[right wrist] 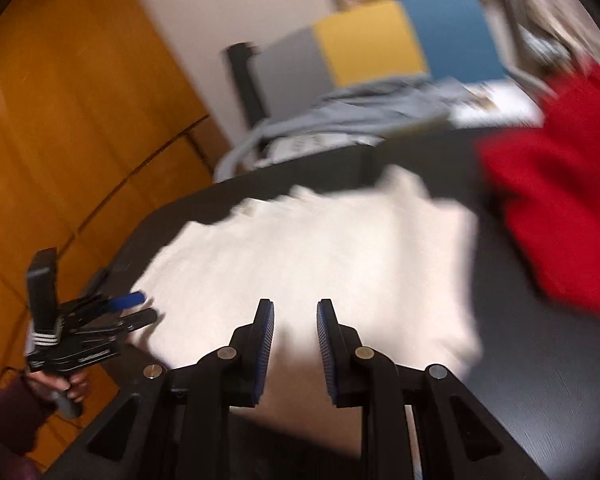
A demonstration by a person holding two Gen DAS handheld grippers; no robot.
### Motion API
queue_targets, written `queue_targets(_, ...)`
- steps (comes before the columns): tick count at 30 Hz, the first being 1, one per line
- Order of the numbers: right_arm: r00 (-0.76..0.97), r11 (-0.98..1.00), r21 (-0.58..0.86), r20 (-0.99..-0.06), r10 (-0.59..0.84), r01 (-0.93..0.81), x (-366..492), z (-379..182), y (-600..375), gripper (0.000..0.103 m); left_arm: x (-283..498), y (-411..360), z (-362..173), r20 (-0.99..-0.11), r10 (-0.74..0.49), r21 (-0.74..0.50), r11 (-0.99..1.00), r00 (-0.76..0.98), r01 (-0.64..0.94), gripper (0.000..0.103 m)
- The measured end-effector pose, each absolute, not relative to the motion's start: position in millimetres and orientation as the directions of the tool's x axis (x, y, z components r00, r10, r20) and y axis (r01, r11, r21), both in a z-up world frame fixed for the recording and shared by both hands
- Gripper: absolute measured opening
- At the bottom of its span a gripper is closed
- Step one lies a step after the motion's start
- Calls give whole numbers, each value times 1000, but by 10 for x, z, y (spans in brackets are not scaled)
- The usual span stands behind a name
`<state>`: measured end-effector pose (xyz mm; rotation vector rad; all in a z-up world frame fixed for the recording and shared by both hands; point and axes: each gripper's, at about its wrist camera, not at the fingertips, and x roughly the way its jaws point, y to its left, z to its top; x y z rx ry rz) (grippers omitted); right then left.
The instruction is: Fold clothes
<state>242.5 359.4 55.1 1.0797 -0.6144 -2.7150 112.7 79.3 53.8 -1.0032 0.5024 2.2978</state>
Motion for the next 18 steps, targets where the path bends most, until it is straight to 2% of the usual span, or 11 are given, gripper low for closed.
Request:
queue_targets(4,-721,-889,453,-637,-272,-64,2826,334,3993,23,1185,1644,553,-768,414,151,-624,-488,-767,49)
queue_targets(6,-715,-866,489,-642,-277,-103,2830,214,4197,9,1162,1958,548,-778,427,159,-577,-462,-801,50)
queue_targets(7,-711,-851,511,-643,-286,-120,2804,158,4298,8,1133,2060,539,-783,426,161,-567,-454,-808,50)
queue_targets(10,-689,-801,587,-628,-361,-115,2626,18,4510,6,1047,2365,510,-797,423,164,-536,-432,-828,50)
queue_targets(14,-633,-736,677,-579,-515,-21,2336,-86,4581,6,933,2773,472,-815,418,167,-494,-401,-853,56)
queue_targets(15,-603,-727,686,-579,-549,4,2259,-108,4563,6,904,2875,463,-820,416,168,-483,-394,-859,60)
queue_targets(18,-504,-716,695,-598,-623,60,2027,-191,4451,6,819,3180,434,-833,410,169,-451,-371,-877,63)
